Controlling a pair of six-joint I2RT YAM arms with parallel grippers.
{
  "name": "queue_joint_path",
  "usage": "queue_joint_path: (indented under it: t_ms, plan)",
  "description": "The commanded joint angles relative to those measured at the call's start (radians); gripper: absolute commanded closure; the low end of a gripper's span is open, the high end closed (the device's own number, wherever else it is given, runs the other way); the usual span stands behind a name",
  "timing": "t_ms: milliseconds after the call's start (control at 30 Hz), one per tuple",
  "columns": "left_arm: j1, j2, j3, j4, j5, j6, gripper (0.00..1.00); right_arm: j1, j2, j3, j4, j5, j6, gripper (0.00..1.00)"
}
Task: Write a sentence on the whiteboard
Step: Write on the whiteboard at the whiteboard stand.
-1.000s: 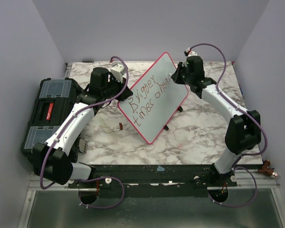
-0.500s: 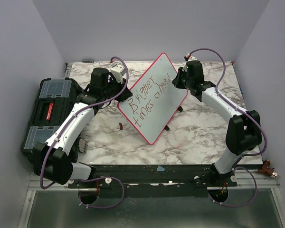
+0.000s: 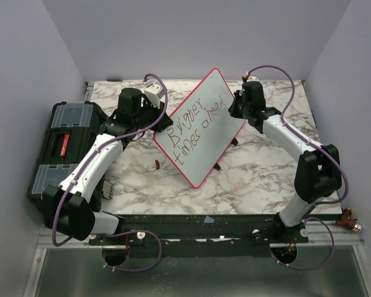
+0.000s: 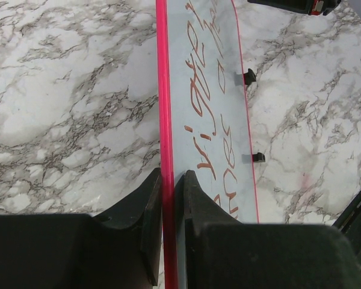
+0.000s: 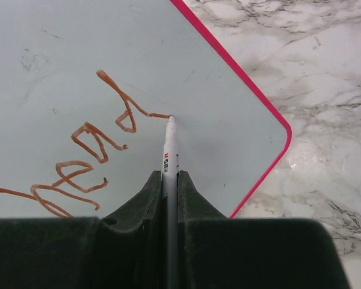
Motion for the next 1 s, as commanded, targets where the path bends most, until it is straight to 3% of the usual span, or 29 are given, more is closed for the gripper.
queue_joint_path:
  t_ms: [0, 267, 667, 967]
  plan:
    - [-0.013, 0.002, 0.015, 0.009, -0.011, 0.119, 1.0, 0.008, -0.07, 0.025, -0.07, 0.146, -0.001, 0.99]
    - [-0.013, 0.003, 0.023, -0.003, -0.011, 0.121, 1.0, 0.008, -0.216, -0.01, -0.099, 0.211, 0.011, 0.99]
    - [-0.022, 0.002, 0.039, -0.035, -0.016, 0.107, 1.0, 0.008, -0.452, -0.197, -0.028, 0.06, 0.071, 0.99]
    - [-0.025, 0.011, 0.044, -0.047, -0.004, 0.099, 1.0, 0.008, -0.521, -0.267, 0.0, 0.001, 0.078, 0.99]
